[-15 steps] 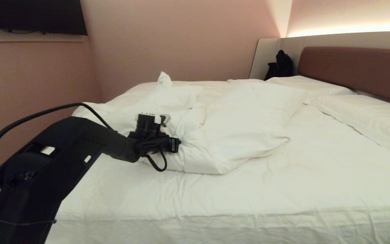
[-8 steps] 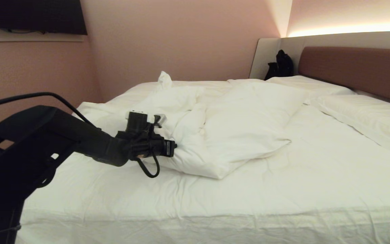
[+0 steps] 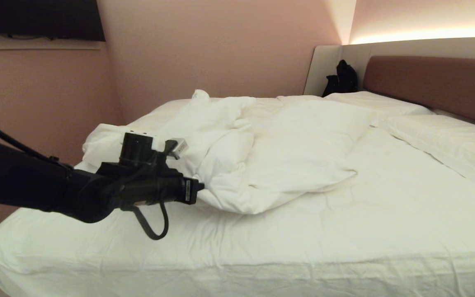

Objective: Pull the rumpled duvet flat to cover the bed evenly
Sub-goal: Flatten the corners of the folded blanket

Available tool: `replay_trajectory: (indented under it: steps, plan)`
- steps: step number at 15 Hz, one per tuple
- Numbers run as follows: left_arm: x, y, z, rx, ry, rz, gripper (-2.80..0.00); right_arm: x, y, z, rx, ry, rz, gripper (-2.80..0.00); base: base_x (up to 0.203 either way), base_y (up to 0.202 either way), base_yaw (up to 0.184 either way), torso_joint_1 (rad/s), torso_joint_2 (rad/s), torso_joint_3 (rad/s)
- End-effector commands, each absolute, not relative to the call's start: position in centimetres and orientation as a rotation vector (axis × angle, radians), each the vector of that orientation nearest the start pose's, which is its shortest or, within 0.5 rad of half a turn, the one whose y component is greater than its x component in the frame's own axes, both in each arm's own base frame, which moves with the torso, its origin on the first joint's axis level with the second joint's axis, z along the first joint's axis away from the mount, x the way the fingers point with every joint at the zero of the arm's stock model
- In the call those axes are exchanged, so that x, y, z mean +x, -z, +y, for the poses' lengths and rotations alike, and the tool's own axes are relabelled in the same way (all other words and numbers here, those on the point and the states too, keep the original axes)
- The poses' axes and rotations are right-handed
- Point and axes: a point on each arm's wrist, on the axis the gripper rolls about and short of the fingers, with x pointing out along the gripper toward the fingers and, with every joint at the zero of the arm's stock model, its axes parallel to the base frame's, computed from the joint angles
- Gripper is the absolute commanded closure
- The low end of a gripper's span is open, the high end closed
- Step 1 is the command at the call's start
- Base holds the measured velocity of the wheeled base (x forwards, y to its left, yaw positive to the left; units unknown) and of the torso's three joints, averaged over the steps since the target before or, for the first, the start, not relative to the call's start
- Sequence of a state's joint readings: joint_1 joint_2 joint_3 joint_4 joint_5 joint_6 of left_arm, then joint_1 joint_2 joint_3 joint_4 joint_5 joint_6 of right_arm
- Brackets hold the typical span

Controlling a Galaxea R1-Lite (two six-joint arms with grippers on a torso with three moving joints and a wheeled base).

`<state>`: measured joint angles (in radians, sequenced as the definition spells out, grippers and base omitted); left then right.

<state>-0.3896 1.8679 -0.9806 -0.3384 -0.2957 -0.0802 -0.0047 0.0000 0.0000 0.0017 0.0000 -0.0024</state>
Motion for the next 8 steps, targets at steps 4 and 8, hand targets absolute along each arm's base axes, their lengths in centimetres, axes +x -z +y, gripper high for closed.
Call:
replay_trajectory:
  steps: [4, 8]
  plan:
    - [27.6, -10.7, -12.5, -0.041, 0.643, 0.781, 0.0, -2.3, -7.5, 0.0, -0.003, 0.005, 0.003, 0.0, 0.0, 0.0, 0.0, 0.0, 0.0, 0.0]
    - [28.2, -7.5, -12.8, -0.035, 0.63, 0.878, 0.0, -2.3, -7.5, 0.0, -0.003, 0.005, 0.003, 0.0, 0.0, 0.0, 0.0, 0.0, 0.0, 0.0]
